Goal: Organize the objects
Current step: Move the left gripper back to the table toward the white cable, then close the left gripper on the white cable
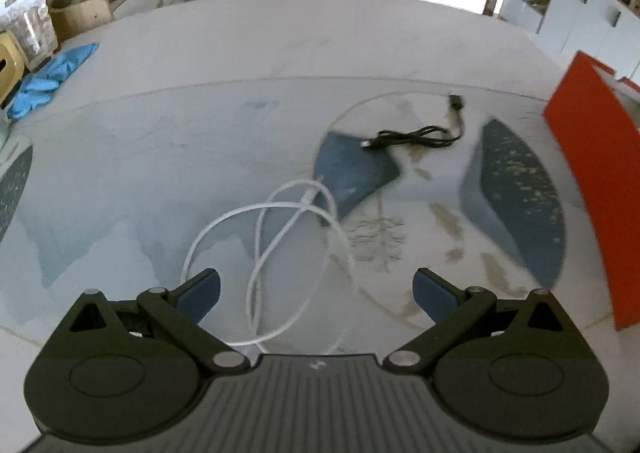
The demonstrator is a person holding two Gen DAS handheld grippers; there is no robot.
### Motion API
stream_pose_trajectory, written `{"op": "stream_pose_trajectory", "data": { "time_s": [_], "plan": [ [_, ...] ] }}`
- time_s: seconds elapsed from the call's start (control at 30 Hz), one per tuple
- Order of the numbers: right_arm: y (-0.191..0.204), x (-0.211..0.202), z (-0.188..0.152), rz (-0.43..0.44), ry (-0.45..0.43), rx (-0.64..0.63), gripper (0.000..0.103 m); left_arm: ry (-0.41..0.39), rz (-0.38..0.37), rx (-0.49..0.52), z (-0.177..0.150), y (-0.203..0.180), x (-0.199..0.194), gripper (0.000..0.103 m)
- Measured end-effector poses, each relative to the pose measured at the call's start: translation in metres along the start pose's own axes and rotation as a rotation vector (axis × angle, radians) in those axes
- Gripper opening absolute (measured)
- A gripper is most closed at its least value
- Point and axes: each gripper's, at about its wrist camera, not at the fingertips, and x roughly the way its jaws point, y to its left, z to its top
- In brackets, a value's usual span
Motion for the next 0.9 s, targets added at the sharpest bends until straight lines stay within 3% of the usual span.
{"op": "stream_pose_trajectory", "data": {
  "time_s": [0.37,0.9],
  "plan": [
    [0.001,-0.001,0.000,-0.005,0.002,0.005,0.011,0.044,0.034,0.004,0.005,0.003,0.026,0.102],
    [0.000,-0.001,0.000,-0.005,0.003,0.004,0.011,0.065,0.026,-0.065,0.014,0.008,0.022,0.042]
  ]
}}
